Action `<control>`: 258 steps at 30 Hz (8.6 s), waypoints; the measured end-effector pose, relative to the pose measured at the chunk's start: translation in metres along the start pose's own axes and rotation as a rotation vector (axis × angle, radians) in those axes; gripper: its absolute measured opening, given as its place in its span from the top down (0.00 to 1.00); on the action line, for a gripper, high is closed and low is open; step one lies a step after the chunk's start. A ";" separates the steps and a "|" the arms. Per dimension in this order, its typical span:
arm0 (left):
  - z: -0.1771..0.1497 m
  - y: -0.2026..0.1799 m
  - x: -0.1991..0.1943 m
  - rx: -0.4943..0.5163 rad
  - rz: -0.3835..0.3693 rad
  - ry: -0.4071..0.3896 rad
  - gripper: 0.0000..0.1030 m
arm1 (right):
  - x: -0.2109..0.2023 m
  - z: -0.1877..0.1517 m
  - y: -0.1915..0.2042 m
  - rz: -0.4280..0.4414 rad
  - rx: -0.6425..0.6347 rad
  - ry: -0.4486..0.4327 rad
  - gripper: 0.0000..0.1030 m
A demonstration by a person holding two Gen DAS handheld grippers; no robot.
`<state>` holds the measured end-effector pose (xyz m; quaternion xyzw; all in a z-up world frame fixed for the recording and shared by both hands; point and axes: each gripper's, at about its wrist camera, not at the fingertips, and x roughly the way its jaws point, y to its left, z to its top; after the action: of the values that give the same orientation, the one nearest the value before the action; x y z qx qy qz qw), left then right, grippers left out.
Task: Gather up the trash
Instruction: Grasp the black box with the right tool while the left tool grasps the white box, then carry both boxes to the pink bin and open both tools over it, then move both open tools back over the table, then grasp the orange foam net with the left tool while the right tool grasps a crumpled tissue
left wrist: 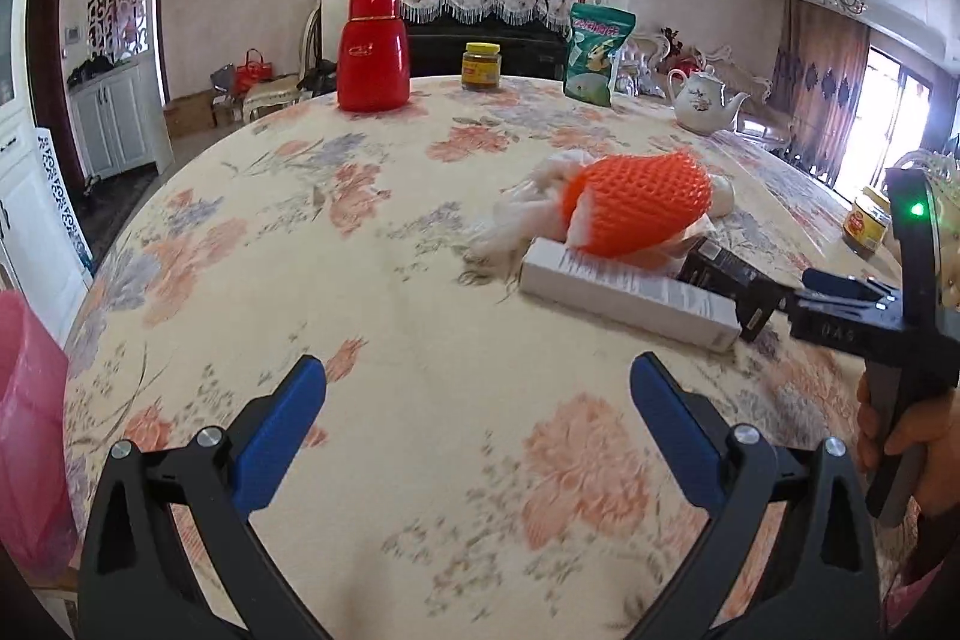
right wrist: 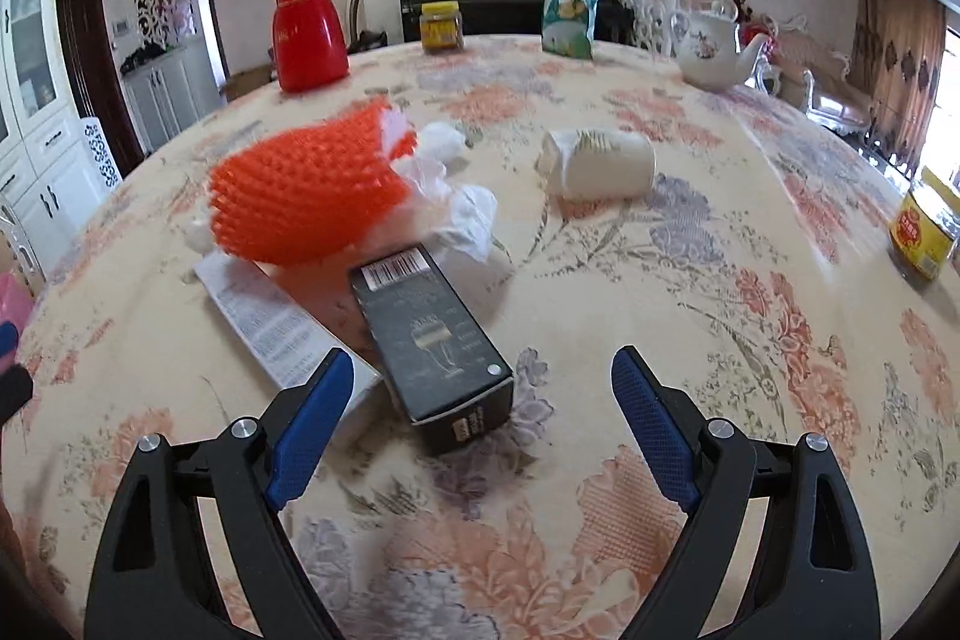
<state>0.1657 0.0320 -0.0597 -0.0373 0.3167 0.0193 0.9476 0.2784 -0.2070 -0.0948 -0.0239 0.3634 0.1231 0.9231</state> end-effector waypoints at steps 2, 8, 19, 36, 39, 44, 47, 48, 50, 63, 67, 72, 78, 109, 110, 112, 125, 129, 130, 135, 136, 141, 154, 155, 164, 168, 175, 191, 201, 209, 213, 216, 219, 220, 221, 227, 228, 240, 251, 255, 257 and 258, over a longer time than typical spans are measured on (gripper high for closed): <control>0.003 -0.003 0.004 -0.008 0.002 0.004 0.05 | 0.002 0.001 0.001 -0.006 -0.022 0.013 0.26; 0.006 -0.015 0.016 -0.019 0.003 0.021 0.05 | 0.010 0.005 0.001 0.005 -0.047 0.042 0.38; 0.016 -0.039 0.048 -0.073 0.048 0.082 0.05 | 0.012 -0.003 0.005 0.224 -0.060 0.090 0.62; 0.028 -0.067 0.085 -0.125 0.131 0.118 0.05 | -0.013 -0.001 -0.021 0.258 -0.009 0.050 0.62; 0.033 -0.074 0.100 -0.151 0.135 0.151 0.05 | -0.012 0.001 -0.025 0.259 0.004 0.043 0.62; 0.028 -0.080 0.118 -0.124 0.138 0.235 0.21 | -0.011 0.001 -0.023 0.266 -0.006 0.039 0.62; 0.023 -0.071 0.104 -0.106 0.172 0.225 0.42 | -0.011 0.000 -0.017 0.283 -0.022 0.039 0.62; 0.021 -0.066 0.099 -0.096 0.184 0.221 0.45 | -0.012 0.000 -0.014 0.290 -0.032 0.040 0.62; 0.019 -0.055 0.093 -0.108 0.172 0.224 0.47 | -0.012 -0.002 -0.007 0.302 -0.054 0.046 0.62; 0.011 -0.050 0.076 -0.053 0.096 0.152 0.67 | -0.012 -0.009 0.019 0.280 -0.139 0.054 0.62; 0.008 -0.048 0.058 -0.048 0.084 0.110 0.67 | -0.015 -0.011 0.025 0.288 -0.159 0.033 0.62; 0.000 -0.037 0.034 -0.074 0.086 0.071 0.67 | -0.023 -0.012 0.031 0.299 -0.178 -0.002 0.62; -0.008 -0.025 0.002 -0.083 0.082 0.021 0.67 | -0.032 -0.014 0.038 0.360 -0.181 -0.038 0.62; -0.032 0.037 -0.115 -0.071 0.150 -0.252 0.67 | -0.104 -0.013 0.141 0.437 -0.259 -0.238 0.61; -0.032 0.041 -0.117 -0.077 0.155 -0.251 0.67 | -0.104 -0.013 0.146 0.440 -0.260 -0.242 0.61; -0.035 0.054 -0.122 -0.095 0.171 -0.250 0.67 | -0.104 -0.012 0.159 0.464 -0.269 -0.235 0.61; -0.057 0.137 -0.149 -0.178 0.265 -0.275 0.67 | -0.102 -0.010 0.260 0.574 -0.343 -0.238 0.61; -0.064 0.168 -0.165 -0.196 0.317 -0.288 0.67 | -0.099 -0.010 0.300 0.615 -0.384 -0.228 0.61; -0.066 0.177 -0.167 -0.203 0.328 -0.288 0.67 | -0.098 -0.009 0.309 0.625 -0.393 -0.228 0.61; -0.076 0.228 -0.185 -0.265 0.403 -0.292 0.67 | -0.094 -0.003 0.362 0.696 -0.440 -0.212 0.61; -0.078 0.238 -0.188 -0.271 0.421 -0.291 0.67 | -0.092 -0.002 0.374 0.715 -0.448 -0.206 0.61; -0.080 0.280 -0.197 -0.297 0.472 -0.274 0.67 | -0.083 0.002 0.421 0.785 -0.481 -0.173 0.61; -0.079 0.364 -0.180 -0.386 0.492 -0.224 0.66 | -0.049 0.008 0.504 0.856 -0.524 -0.092 0.61; -0.078 0.368 -0.178 -0.388 0.491 -0.222 0.66 | -0.046 0.009 0.508 0.859 -0.524 -0.087 0.61; -0.084 0.389 -0.189 -0.432 0.565 -0.266 0.24 | -0.028 0.012 0.522 0.879 -0.478 -0.062 0.33; -0.095 0.393 -0.202 -0.487 0.582 -0.276 0.18 | -0.030 0.013 0.508 0.855 -0.477 -0.070 0.33; -0.102 0.366 -0.210 -0.485 0.592 -0.286 0.05 | -0.046 0.010 0.453 0.790 -0.442 -0.102 0.32; -0.046 0.182 -0.119 -0.173 0.250 -0.184 0.05 | -0.069 0.002 0.210 0.404 -0.221 -0.201 0.25; -0.006 0.030 -0.055 0.025 -0.013 -0.148 0.05 | -0.067 -0.002 0.047 0.203 0.015 -0.207 0.25; 0.014 -0.039 0.006 0.118 -0.122 -0.075 0.05 | -0.048 0.012 -0.009 0.117 0.032 -0.159 0.25; 0.026 -0.056 0.039 0.148 -0.148 -0.018 0.05 | -0.036 0.022 -0.021 0.101 0.012 -0.143 0.25; 0.034 -0.070 0.062 0.169 -0.190 0.034 0.05 | -0.029 0.024 -0.031 0.085 0.032 -0.152 0.25; 0.038 -0.081 0.079 0.185 -0.217 0.056 0.05 | -0.023 0.018 -0.044 0.098 0.097 -0.173 0.25; 0.039 -0.084 0.086 0.189 -0.225 0.069 0.05 | -0.019 0.016 -0.048 0.110 0.116 -0.165 0.25; 0.040 -0.087 0.093 0.193 -0.232 0.086 0.05 | -0.017 0.014 -0.051 0.111 0.120 -0.156 0.25; 0.032 -0.093 0.114 0.168 -0.290 0.192 0.52 | -0.017 0.012 -0.059 0.112 0.125 -0.157 0.25; 0.032 -0.093 0.112 0.165 -0.294 0.183 0.58 | -0.018 0.013 -0.058 0.113 0.124 -0.162 0.25; 0.025 -0.034 0.058 0.007 -0.153 0.051 0.81 | -0.005 0.010 -0.032 0.151 0.058 -0.106 0.25; 0.023 -0.004 0.032 -0.045 -0.106 0.006 0.81 | 0.042 0.041 0.017 0.134 -0.046 0.030 0.25; 0.019 -0.004 0.025 -0.039 -0.096 -0.003 0.81 | 0.058 0.047 0.031 0.094 -0.054 0.057 0.25; 0.019 -0.002 0.022 -0.044 -0.093 -0.009 0.81 | 0.062 0.051 0.039 0.082 -0.053 0.055 0.25; 0.019 -0.001 0.021 -0.048 -0.092 -0.011 0.81 | 0.064 0.052 0.043 0.072 -0.058 0.055 0.25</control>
<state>0.1939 0.0330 -0.0573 -0.0742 0.3087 -0.0165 0.9481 0.3479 -0.1454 -0.0984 -0.0410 0.3855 0.1663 0.9067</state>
